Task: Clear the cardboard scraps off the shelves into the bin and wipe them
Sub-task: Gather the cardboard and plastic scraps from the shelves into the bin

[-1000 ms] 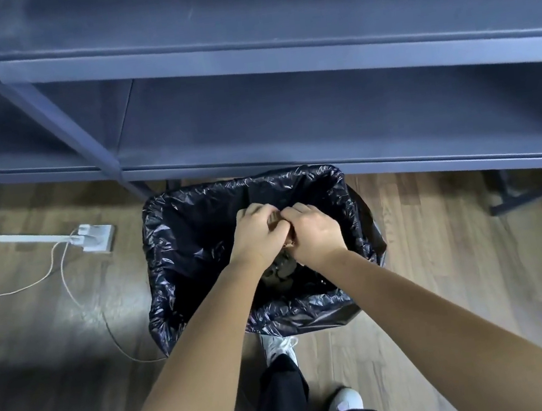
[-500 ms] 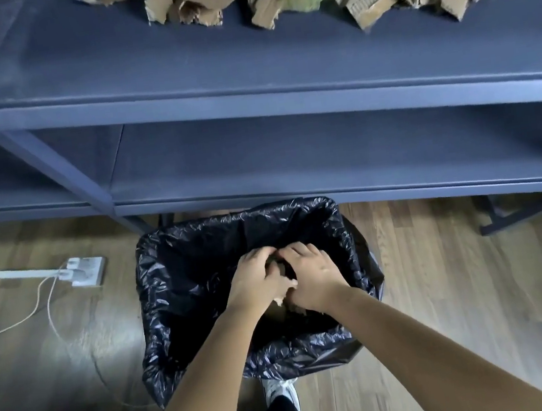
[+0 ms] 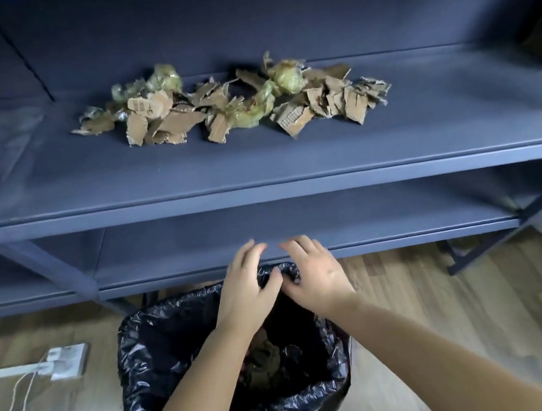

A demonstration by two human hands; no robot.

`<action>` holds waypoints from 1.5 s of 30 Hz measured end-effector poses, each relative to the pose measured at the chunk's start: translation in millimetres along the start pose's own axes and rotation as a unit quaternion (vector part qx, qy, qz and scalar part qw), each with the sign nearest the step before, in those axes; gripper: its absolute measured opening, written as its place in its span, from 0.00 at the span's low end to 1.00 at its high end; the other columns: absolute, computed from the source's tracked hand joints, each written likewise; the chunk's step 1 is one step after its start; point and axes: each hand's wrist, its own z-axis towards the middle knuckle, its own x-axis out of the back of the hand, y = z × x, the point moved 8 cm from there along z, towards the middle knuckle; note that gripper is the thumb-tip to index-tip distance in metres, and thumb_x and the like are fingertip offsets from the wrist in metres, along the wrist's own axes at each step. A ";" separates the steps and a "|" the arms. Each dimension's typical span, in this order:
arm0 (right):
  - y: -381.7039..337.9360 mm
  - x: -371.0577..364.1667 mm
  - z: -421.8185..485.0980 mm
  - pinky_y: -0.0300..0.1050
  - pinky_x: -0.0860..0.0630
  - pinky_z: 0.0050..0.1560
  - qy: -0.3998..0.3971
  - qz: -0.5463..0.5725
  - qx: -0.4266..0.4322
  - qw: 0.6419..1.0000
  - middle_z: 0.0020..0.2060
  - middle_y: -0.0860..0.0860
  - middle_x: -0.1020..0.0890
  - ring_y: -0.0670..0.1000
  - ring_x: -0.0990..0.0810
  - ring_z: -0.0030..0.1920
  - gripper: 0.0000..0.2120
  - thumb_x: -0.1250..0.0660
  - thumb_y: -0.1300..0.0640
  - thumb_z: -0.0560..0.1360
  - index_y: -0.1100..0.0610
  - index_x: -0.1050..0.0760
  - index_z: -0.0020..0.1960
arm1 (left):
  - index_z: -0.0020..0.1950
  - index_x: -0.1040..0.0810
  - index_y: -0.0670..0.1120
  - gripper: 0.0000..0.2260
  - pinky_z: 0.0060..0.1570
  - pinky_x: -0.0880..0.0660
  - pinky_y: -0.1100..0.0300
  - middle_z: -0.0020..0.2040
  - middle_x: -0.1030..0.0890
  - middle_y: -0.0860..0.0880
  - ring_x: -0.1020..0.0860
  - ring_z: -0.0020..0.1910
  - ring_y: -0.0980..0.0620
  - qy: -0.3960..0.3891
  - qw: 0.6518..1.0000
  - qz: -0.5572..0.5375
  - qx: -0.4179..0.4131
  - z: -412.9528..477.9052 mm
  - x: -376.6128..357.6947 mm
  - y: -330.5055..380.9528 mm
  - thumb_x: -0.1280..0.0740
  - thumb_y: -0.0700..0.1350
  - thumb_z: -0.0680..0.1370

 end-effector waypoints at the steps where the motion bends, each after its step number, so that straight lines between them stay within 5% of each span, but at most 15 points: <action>1: 0.8 11.4 6.0 0.45 0.36 0.66 0.009 0.001 -0.005 1.000 0.66 0.53 0.30 0.55 0.32 0.66 0.24 0.38 0.55 0.75 0.57 0.36 0.70 | 0.70 0.35 0.49 0.20 0.70 0.37 0.56 0.74 0.39 0.54 0.40 0.73 0.54 0.001 1.000 -0.009 -0.009 7.3 4.2 10.8 0.38 0.45 0.78; 8: 8.2 65.7 60.8 0.47 0.37 0.64 0.069 -0.028 -0.017 0.997 0.66 0.55 0.31 0.58 0.33 0.65 0.26 0.37 0.54 0.74 0.59 0.36 0.70 | 0.70 0.34 0.49 0.20 0.65 0.33 0.55 0.74 0.39 0.53 0.39 0.72 0.54 0.025 0.994 -0.025 -0.099 74.3 38.4 54.4 0.38 0.44 0.77; 11: 21.2 83.9 79.6 0.47 0.37 0.64 0.109 -0.030 -0.030 0.993 0.67 0.55 0.33 0.58 0.33 0.65 0.26 0.37 0.54 0.74 0.59 0.37 0.70 | 0.71 0.36 0.51 0.21 0.61 0.35 0.62 0.76 0.44 0.54 0.42 0.74 0.55 0.017 0.992 -0.015 -0.123 99.4 44.5 57.2 0.38 0.45 0.78; 23: 118.6 137.8 132.0 0.51 0.35 0.64 0.211 0.011 -0.137 0.968 0.68 0.55 0.35 0.59 0.35 0.65 0.28 0.35 0.52 0.73 0.56 0.38 0.70 | 0.72 0.39 0.58 0.26 0.71 0.45 0.55 0.77 0.53 0.54 0.50 0.76 0.52 0.012 0.994 -0.007 -0.109 175.0 14.7 64.7 0.35 0.49 0.76; 33: 169.2 164.1 190.5 0.52 0.37 0.65 0.222 -0.004 -0.115 0.968 0.67 0.57 0.35 0.61 0.36 0.66 0.28 0.34 0.51 0.72 0.55 0.37 0.69 | 0.71 0.39 0.57 0.27 0.73 0.46 0.52 0.77 0.54 0.51 0.51 0.77 0.50 0.077 0.990 0.041 -0.110 233.9 -6.4 82.8 0.34 0.51 0.74; 41: 204.8 178.9 219.5 0.51 0.38 0.66 0.233 -0.018 -0.111 0.966 0.69 0.55 0.37 0.59 0.37 0.68 0.30 0.36 0.46 0.70 0.54 0.36 0.69 | 0.71 0.37 0.58 0.35 0.73 0.47 0.42 0.77 0.57 0.52 0.53 0.77 0.47 0.126 0.986 0.062 -0.094 264.5 -15.6 92.1 0.37 0.61 0.64; 45: 224.7 192.1 234.3 0.52 0.39 0.68 0.254 0.015 -0.121 0.959 0.71 0.55 0.38 0.60 0.38 0.69 0.26 0.38 0.46 0.74 0.53 0.37 0.70 | 0.70 0.36 0.58 0.34 0.71 0.50 0.46 0.77 0.55 0.51 0.52 0.75 0.47 0.183 0.977 0.091 -0.066 272.4 -3.6 94.4 0.38 0.63 0.64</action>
